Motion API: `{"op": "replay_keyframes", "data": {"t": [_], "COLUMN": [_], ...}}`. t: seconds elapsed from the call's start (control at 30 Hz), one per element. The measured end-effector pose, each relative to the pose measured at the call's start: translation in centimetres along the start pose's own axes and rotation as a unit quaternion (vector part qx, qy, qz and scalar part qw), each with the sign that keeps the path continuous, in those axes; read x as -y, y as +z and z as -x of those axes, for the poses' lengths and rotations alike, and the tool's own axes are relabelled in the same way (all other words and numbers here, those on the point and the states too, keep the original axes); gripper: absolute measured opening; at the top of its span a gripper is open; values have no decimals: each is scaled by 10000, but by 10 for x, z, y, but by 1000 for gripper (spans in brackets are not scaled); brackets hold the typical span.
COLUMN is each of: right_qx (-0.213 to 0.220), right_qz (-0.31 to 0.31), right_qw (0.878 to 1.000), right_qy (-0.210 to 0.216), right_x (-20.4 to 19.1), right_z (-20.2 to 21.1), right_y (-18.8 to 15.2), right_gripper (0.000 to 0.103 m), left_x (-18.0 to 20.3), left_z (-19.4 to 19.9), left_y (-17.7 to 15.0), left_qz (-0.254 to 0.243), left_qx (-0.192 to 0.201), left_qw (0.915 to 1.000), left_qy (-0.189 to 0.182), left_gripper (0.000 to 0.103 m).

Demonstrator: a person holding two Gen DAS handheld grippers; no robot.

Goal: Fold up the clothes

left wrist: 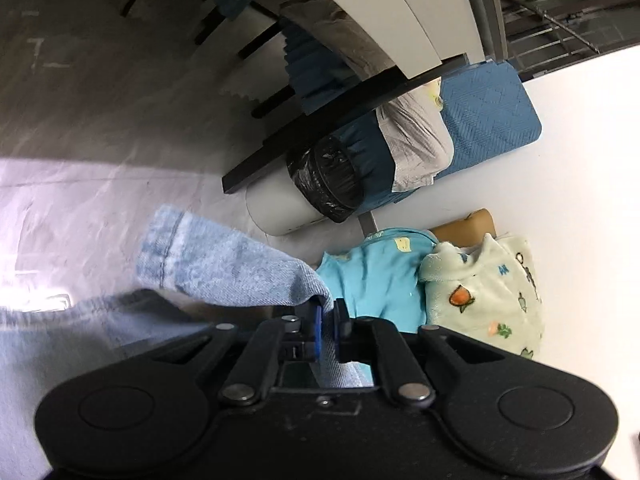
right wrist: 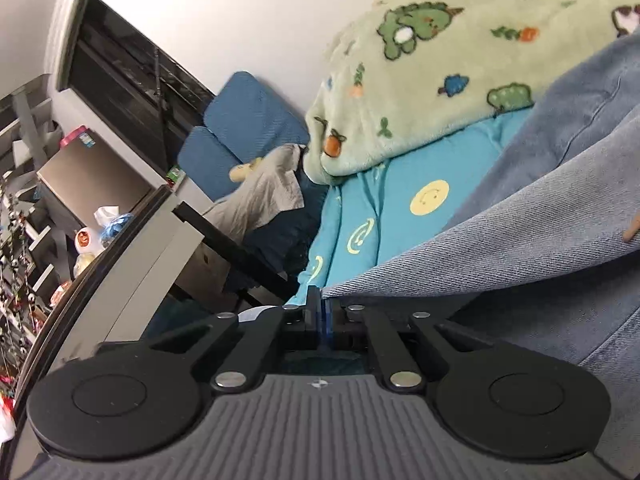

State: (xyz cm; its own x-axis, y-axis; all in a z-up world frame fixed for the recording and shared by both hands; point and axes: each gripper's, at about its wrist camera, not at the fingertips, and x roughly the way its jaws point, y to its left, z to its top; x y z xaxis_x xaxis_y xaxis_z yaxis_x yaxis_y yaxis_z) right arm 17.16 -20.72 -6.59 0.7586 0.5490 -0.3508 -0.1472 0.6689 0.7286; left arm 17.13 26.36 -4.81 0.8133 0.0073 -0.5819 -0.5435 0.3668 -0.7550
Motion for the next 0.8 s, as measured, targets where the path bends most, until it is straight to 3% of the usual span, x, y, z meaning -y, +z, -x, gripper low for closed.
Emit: {"op": "replay_keyframes", "data": {"t": [0.17, 0.27, 0.4, 0.47, 0.57, 0.63, 0.8], "right_qx": [-128, 6, 758, 1118, 1307, 1111, -487], "right_qz": [-608, -934, -609, -353, 234, 353, 378], "right_qw": [9980, 9953, 9953, 9929, 9901, 9918, 9981], "right_qy": [-124, -235, 15, 219, 453, 516, -94], "right_x": [0, -2, -21, -32, -43, -41, -11], "right_z": [-30, -43, -22, -7, 15, 21, -7], "right_y": [39, 70, 93, 99, 82, 56, -34], "right_gripper": [2, 2, 2, 2, 2, 2, 3], "left_x": [41, 79, 123, 112, 96, 80, -38], "left_z": [-40, -52, -34, -22, -3, 6, -29], "left_y": [14, 22, 34, 35, 38, 40, 40], "left_qz": [-248, -455, -788, -874, -1003, -1059, -435], "left_qx": [-184, -281, -302, -251, -174, -145, -688], "left_qw": [9994, 9985, 9935, 9922, 9897, 9887, 9967], "left_qy": [153, -113, -758, -858, -1009, -1047, -23], "left_gripper": [4, 4, 4, 4, 4, 4, 4]}}
